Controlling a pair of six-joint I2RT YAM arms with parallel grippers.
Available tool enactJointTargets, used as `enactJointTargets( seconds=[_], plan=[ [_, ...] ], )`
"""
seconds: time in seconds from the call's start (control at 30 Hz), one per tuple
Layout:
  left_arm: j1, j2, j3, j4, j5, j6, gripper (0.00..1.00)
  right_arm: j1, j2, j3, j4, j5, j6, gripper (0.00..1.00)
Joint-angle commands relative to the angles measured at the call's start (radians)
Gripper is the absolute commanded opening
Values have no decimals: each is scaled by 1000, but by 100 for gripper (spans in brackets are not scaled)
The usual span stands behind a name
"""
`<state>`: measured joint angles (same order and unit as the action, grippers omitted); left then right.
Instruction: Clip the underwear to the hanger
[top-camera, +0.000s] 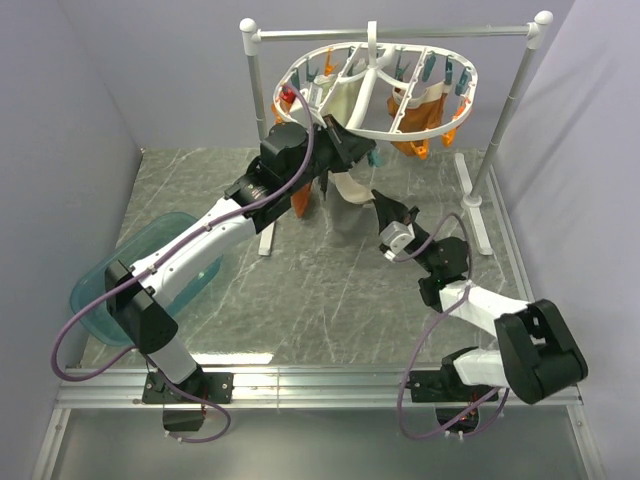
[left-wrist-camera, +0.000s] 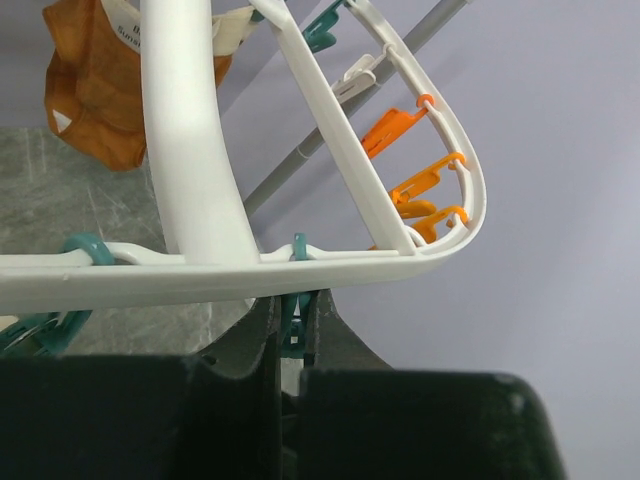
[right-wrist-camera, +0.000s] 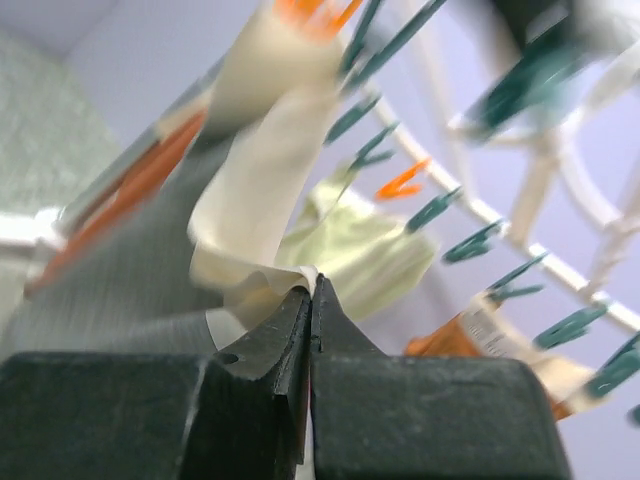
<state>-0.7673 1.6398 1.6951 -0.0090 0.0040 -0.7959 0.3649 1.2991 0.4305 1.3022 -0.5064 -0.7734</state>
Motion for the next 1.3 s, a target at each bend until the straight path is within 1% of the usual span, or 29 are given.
enactJointTargets(
  seconds=[0.0, 0.2, 0.27, 0.3, 0.37, 0.4, 0.47, 0.5, 0.57, 0.6, 0.67, 0.7, 0.77, 0.8, 0.87, 0.9, 1.0, 1.07, 1.27],
  plan=[
    [14, -46, -34, 104, 39, 47, 0, -18, -70, 53, 178, -64, 91, 0],
    [43, -67, -115, 225, 171, 87, 0, -55, -123, 117, -6, -144, 170, 0],
    [51, -69, -136, 268, 209, 103, 0, -81, -141, 169, -131, -193, 203, 0],
    [54, -69, -143, 283, 243, 103, 0, -87, -149, 189, -244, -204, 218, 0],
    [62, -70, -163, 325, 264, 93, 0, -102, -171, 249, -360, -243, 220, 0],
    [65, -72, -170, 346, 283, 92, 0, -107, -176, 266, -459, -257, 215, 0],
    [71, -72, -187, 386, 301, 92, 0, -127, -196, 310, -561, -306, 201, 0],
    [74, -72, -192, 402, 324, 90, 0, -130, -202, 348, -687, -317, 175, 0],
    [80, -67, -209, 446, 346, 86, 0, -136, -212, 387, -809, -340, 142, 0],
    [83, -66, -215, 458, 373, 83, 0, -139, -210, 421, -899, -342, 119, 0],
    [86, -61, -221, 486, 393, 90, 0, -142, -212, 451, -983, -354, 83, 0],
    [88, -61, -229, 497, 404, 93, 0, -149, -210, 483, -1065, -362, 71, 0],
    [89, -61, -235, 517, 427, 113, 0, -152, -207, 514, -1142, -379, 39, 0],
    [89, -60, -241, 526, 433, 118, 0, -155, -204, 548, -1225, -391, 22, 0],
    [91, -57, -245, 552, 468, 138, 0, -155, -195, 582, -1294, -396, -4, 0],
    [91, -57, -249, 560, 482, 147, 0, -156, -183, 611, -1358, -396, 0, 0],
    [92, -58, -265, 586, 521, 181, 0, -156, -155, 680, -1473, -399, 11, 0],
    [97, -57, -275, 596, 553, 204, 0, -156, -143, 706, -1523, -400, 49, 0],
    [108, -54, -304, 662, 631, 245, 0, -158, -89, 806, -1598, -402, 187, 0]
  ],
)
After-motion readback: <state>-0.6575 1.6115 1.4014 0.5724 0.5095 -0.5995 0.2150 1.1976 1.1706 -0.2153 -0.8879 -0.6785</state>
